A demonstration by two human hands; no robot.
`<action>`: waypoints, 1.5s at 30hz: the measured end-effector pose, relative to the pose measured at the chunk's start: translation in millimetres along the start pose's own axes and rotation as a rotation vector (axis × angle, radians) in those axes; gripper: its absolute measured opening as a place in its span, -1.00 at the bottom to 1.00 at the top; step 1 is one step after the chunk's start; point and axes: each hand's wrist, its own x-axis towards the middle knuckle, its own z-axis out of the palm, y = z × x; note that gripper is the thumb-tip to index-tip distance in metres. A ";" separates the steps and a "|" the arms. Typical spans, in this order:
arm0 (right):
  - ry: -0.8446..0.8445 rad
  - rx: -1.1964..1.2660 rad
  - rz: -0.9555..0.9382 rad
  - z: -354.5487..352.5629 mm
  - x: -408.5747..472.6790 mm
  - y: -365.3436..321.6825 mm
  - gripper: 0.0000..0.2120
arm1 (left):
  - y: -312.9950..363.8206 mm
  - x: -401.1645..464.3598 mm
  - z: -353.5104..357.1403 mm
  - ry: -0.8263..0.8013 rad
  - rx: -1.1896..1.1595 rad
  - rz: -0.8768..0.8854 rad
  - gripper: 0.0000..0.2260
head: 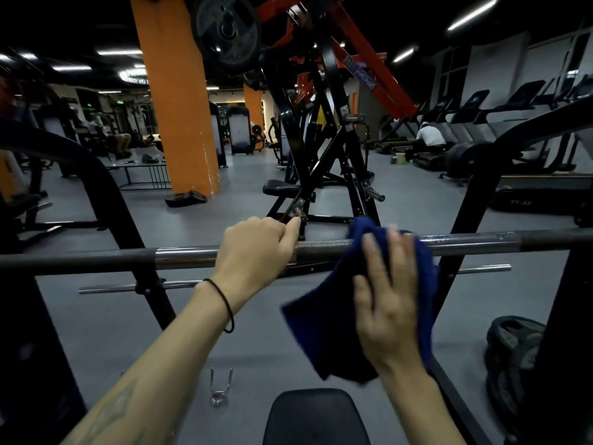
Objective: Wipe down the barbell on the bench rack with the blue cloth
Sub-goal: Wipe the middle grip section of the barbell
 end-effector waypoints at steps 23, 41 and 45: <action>-0.176 0.023 -0.253 23.2 -6.4 -32.0 -0.47 | 3.1 -15.7 7.7 0.260 -0.138 0.033 -0.47; 0.166 -0.173 0.089 8.0 6.8 -6.4 -0.54 | 3.3 -17.4 27.1 0.424 0.129 0.085 -0.56; -0.008 -0.106 -0.024 32.2 1.8 -60.1 -0.44 | 1.9 -17.3 29.9 0.476 0.137 0.141 -0.57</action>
